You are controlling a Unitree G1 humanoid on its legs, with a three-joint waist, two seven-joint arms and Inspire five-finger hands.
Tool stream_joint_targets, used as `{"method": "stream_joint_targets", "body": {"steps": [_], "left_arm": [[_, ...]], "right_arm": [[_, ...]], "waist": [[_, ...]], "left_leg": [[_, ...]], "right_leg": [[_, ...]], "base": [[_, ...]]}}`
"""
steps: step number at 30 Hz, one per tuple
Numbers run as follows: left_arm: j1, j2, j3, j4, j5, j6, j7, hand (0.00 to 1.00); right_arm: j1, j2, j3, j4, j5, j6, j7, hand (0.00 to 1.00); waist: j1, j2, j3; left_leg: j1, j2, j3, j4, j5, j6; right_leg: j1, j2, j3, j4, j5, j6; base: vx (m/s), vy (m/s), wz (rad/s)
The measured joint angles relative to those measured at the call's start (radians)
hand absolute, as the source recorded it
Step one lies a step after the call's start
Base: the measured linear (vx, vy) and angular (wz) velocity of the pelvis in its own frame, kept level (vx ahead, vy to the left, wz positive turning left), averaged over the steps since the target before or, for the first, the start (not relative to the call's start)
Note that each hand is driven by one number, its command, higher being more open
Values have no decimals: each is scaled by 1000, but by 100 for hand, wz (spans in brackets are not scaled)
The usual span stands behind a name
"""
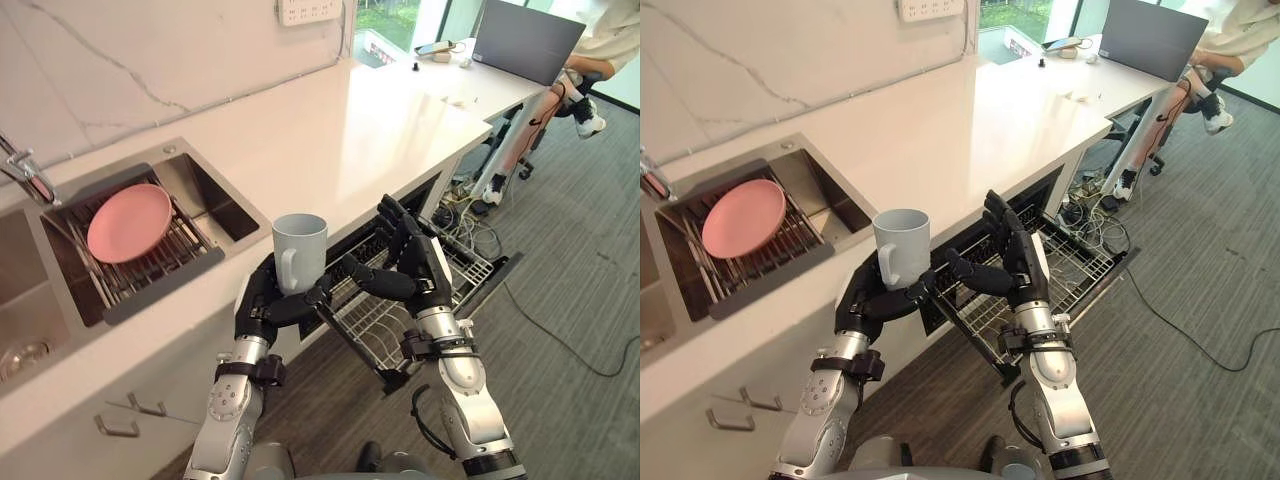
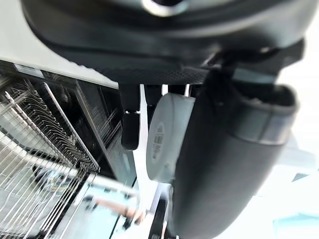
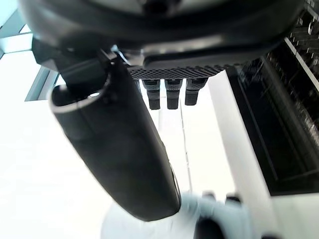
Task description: Walk over to the sink, pick up the cup, carry it to the dishwasher, place the cup inside the dishwasher, then close the dishwasher door
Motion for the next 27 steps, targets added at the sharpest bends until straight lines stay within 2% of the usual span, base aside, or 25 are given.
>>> {"method": "stream_joint_targets", "body": {"steps": [1, 2, 3, 7, 10, 13, 16, 21, 27], "left_arm": [[7, -9, -2, -1, 0, -4, 0, 30], [-3, -9, -2, -1, 1, -4, 0, 30], [-7, -4, 0, 0, 3, -3, 2, 30], [-66, 37, 75, 19, 24, -3, 22, 30], [-88, 35, 117, 29, 24, -4, 38, 30], [-89, 37, 122, 29, 23, -4, 42, 30], [-91, 34, 108, 29, 22, -4, 31, 30], [-139, 57, 74, 28, -20, -3, -46, 30], [-146, 117, 74, 26, -89, -2, -117, 30]], "right_arm": [[5, 0, 6, -6, 18, -3, 16, 90], [2, -1, 2, -9, 35, -8, 29, 90], [0, -3, 1, -10, 43, -8, 35, 90], [0, -21, 42, -12, 99, -7, 86, 90], [0, -27, 65, -17, 122, -1, 109, 90], [-2, -28, 78, -39, 138, 2, 128, 90], [-20, -34, 96, -44, 146, 5, 142, 90], [-35, -81, 108, -44, 179, 36, 202, 90], [-68, -149, 105, -34, 207, 39, 234, 90]], "waist": [[-24, -20, -15], [-32, -35, -22], [-35, -37, -23], [-41, -37, -23], [-41, -37, -23], [-38, -37, -24], [-40, -37, -25], [-40, -38, -25], [-36, -38, -25]], "left_leg": [[8, -26, 12, -28, 8, 13], [15, -41, 32, -48, 17, 26], [22, -44, 41, -56, 19, 30], [60, -54, 87, -108, 33, 35], [70, -54, 87, -131, 40, 34], [71, -38, 87, -126, 44, 30], [72, -34, 86, -124, 50, 19], [78, -42, 87, -128, 50, 19], [79, -42, 87, -136, 49, 20]], "right_leg": [[7, -14, 22, -37, 14, -5], [5, -27, 35, -59, 33, 2], [5, -28, 44, -68, 42, 0], [-1, -30, 93, -92, 58, 14], [-3, -19, 99, -107, 64, 5], [2, -1, 104, -128, 75, -4], [19, 10, 105, -154, 101, 6], [23, 4, 111, -157, 104, 8], [19, 4, 111, -158, 100, 3]], "base": [[72, 234, -24], [38, 192, -21], [-25, 133, -36], [-67, 19, -31], [-50, -57, -9], [-1, -72, -9], [43, -45, -10], [4, 1, -1], [-30, -5, 0]]}}
